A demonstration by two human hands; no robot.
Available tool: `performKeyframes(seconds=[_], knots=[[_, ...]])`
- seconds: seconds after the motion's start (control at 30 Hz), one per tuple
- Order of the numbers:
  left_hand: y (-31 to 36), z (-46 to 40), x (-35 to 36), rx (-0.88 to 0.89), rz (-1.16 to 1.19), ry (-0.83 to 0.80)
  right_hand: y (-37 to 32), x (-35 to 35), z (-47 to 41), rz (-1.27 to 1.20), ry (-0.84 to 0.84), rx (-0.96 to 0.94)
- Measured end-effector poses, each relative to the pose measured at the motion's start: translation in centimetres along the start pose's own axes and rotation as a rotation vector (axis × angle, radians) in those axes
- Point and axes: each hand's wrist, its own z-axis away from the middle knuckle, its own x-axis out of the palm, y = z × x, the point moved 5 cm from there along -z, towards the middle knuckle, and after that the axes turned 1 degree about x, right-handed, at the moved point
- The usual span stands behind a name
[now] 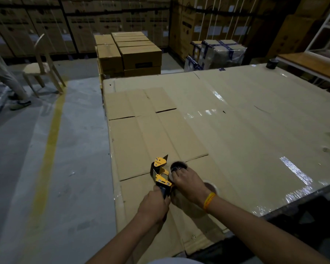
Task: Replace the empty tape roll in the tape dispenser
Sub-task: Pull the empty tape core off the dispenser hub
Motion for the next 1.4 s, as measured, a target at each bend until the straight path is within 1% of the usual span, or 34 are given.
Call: performKeyframes(seconds=[0.23,0.63,0.8,0.9,0.97,1.0,1.03,1.07,1.13,1.2,1.27,1.3,1.4], knots=[[0.0,-0.2,0.1,-0.015,-0.005,0.0,-0.8,-0.3,-0.6,0.035,-0.069,0.03],[0.6,-0.4,-0.2,-0.081,0.01,0.013,0.3,-1.7,-1.0,0.036,-0.106,-0.039],[0.6,-0.5,-0.3,-0.079,0.017,0.018,0.7,-0.5,-0.8,0.005,-0.038,-0.011],[0.2,-0.5,-0.2,-0.076,0.019,0.018,1.0,-0.8,-0.6,-0.033,0.066,-0.011],[0.1,-0.7,-0.2,-0.077,0.009,0.022,1.7,-2.0,-0.7,-0.135,0.147,-0.032],[0.1,-0.8,-0.2,-0.079,0.003,0.017,2.4,-2.5,-0.7,-0.205,0.172,-0.004],[0.1,-0.9,-0.2,-0.077,-0.008,0.012,3.3,-2.8,-0.6,-0.285,0.173,0.065],[0.2,-0.9,-0.2,-0.074,-0.012,0.01,4.3,-2.8,-0.7,-0.365,0.139,0.157],[0.3,-1.0,-0.1,-0.069,-0.013,0.014,5.9,-1.9,-1.2,-0.494,0.007,0.303],[0.3,-0.9,-0.1,-0.066,-0.029,0.021,6.2,-0.3,-2.1,-0.577,-0.186,0.35],[0.2,-0.8,0.0,-0.067,-0.043,0.029,5.6,0.7,-3.5,-0.613,-0.324,0.327],[0.1,-0.8,0.0,-0.064,-0.046,0.029,5.3,0.8,-4.2,-0.606,-0.342,0.32],[0.2,-0.8,-0.1,-0.062,-0.06,0.032,4.8,0.2,-5.8,-0.512,-0.318,0.266]])
